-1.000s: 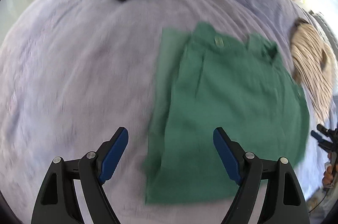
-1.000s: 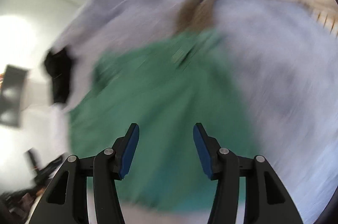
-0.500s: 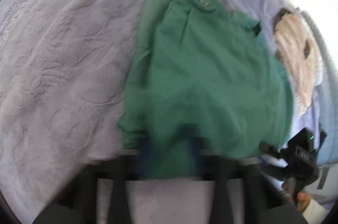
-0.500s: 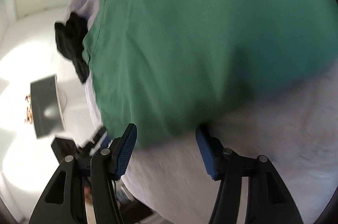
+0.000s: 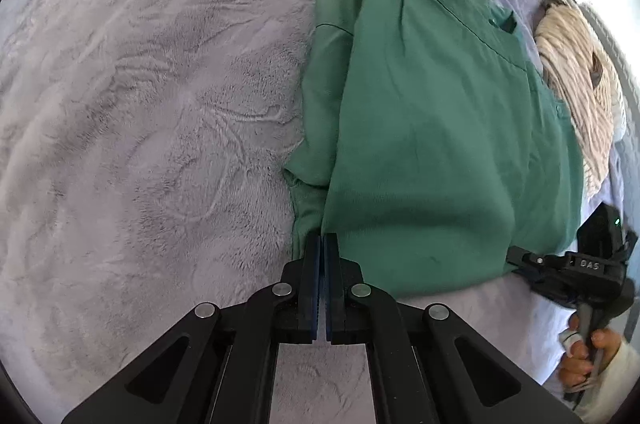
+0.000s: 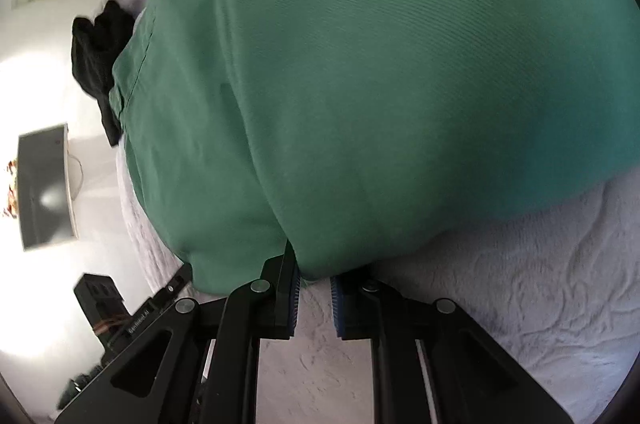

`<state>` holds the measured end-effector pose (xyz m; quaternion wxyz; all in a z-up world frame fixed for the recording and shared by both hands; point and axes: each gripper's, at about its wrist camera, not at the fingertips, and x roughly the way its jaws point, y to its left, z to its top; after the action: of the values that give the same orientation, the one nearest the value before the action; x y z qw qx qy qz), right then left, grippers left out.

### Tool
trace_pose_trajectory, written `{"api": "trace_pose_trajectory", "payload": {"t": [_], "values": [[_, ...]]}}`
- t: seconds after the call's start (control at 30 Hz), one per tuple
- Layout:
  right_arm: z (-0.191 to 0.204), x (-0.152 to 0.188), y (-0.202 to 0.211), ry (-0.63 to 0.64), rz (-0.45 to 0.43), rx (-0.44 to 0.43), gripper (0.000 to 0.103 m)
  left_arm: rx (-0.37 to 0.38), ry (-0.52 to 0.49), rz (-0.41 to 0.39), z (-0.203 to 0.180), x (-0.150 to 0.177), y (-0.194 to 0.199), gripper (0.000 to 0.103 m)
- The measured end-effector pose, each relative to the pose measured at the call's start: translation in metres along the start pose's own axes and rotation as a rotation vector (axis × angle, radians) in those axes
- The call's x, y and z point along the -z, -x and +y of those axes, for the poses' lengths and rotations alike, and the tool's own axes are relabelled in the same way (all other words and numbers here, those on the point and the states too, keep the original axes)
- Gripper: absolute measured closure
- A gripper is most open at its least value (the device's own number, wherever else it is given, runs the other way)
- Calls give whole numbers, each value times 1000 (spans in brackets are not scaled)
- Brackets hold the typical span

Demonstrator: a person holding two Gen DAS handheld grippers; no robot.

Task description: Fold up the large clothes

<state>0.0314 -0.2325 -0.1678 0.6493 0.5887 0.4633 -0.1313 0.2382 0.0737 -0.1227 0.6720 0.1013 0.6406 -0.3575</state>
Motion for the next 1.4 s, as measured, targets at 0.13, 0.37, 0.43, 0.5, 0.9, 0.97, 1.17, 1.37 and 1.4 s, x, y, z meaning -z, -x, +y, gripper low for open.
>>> {"api": "trace_pose_trajectory", "payload": {"t": [0.13,0.37,0.43,0.5,0.9,0.97,1.17,1.37,1.4], "values": [[16,5,22,121,118,63,86,-26,-24,-40,-11,-2,31,100],[19,-39,136,249,-181,188,86,-2,-41,-180,-39,-64,58,100],[15,-66,148,225,-236,231,86,-23,-60,-207,-54,-88,46,100],[15,-100,156,217,-300,295,86,-34,-66,-223,-66,-110,31,100],[-50,-178,150,191,-360,462,101,-161,25,-177,-45,-144,-37,100],[-56,-178,157,173,-363,438,101,-188,2,-168,-48,-144,-34,100],[-40,-155,182,207,-353,459,95,-192,-19,-206,-63,-118,10,100],[-14,-84,175,369,-268,368,95,-205,-76,-180,-77,-62,15,100],[-12,-71,166,388,-238,362,95,-214,-62,-155,-73,-52,8,100]]}}
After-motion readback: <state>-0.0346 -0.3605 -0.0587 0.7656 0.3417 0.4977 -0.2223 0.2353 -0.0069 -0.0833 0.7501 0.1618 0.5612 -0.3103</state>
